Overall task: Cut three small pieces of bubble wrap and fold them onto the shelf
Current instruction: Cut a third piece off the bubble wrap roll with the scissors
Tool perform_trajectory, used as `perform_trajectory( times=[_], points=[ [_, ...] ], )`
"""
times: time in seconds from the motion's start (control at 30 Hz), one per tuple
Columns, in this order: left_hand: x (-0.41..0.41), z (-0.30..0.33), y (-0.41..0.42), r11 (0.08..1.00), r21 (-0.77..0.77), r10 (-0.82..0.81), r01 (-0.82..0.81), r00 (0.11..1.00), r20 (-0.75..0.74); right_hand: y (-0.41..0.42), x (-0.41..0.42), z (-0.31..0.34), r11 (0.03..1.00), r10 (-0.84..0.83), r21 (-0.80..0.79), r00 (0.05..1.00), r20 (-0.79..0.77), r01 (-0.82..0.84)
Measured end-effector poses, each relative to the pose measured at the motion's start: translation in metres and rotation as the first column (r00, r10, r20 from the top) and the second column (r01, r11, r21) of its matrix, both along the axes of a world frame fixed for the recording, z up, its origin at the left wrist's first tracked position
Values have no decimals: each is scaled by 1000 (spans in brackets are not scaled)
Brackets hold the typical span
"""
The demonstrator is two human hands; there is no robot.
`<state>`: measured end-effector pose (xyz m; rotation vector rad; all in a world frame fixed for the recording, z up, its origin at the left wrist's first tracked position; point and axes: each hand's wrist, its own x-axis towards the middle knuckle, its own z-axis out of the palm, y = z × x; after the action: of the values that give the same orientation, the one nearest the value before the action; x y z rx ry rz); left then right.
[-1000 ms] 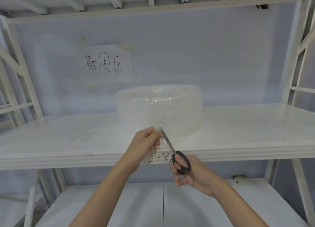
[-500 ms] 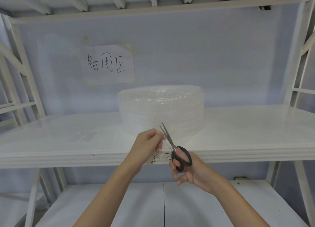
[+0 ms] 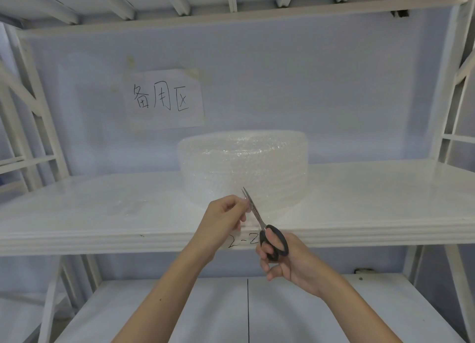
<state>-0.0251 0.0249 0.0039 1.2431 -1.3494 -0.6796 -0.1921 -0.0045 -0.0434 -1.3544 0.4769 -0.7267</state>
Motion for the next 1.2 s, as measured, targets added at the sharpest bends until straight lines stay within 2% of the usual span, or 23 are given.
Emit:
perform_trajectory(
  times=[0.53, 0.83, 0.93, 1.07, 1.2],
  points=[
    [4, -1, 0, 997, 9, -83, 83, 994, 70, 0, 2, 8, 999, 25, 21, 1000, -12, -25],
    [4, 0, 2, 996, 20, -89, 88, 994, 69, 1, 5, 12, 998, -21, -54, 1000, -21, 20],
    [5, 5, 2, 996, 28, -88, 87, 996, 30, 1, 4, 11, 999, -25, -46, 1000, -15, 24],
    [7, 10, 0, 998, 27, -56, 60, 986, -156, 3, 5, 12, 999, -35, -41, 999, -17, 34],
    [4, 9, -1, 999, -43, -21, 18, 997, -71, 4, 6, 13, 998, -44, -49, 999, -30, 43]
  ],
)
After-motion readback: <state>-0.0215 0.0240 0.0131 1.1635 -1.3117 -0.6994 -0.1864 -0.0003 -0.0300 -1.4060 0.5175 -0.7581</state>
